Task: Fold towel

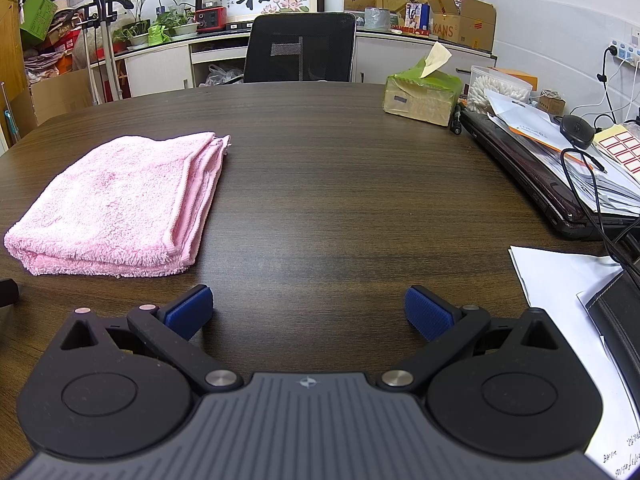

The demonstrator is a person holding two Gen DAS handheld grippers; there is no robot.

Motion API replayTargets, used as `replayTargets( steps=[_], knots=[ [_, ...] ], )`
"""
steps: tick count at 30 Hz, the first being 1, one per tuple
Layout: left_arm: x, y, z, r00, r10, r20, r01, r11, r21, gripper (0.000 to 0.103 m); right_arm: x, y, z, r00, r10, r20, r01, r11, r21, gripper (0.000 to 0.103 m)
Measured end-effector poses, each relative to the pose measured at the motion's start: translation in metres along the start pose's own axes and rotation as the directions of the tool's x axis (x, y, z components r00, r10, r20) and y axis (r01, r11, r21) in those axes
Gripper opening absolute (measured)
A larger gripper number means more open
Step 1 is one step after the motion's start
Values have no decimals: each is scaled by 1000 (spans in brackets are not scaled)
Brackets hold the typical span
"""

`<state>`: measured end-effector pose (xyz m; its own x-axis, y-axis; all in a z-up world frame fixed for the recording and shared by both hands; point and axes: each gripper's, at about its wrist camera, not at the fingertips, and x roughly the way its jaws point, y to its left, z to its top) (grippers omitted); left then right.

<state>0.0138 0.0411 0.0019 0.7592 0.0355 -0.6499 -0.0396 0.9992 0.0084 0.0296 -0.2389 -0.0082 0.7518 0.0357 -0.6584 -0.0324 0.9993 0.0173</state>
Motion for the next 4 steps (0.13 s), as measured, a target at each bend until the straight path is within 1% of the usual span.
replayTargets(
  steps=[4],
  knots=[
    [0, -1, 0, 1000, 3, -1, -3, 1000, 5, 103, 0, 0, 0, 1000, 0, 0, 0, 1000, 0, 103]
  ],
)
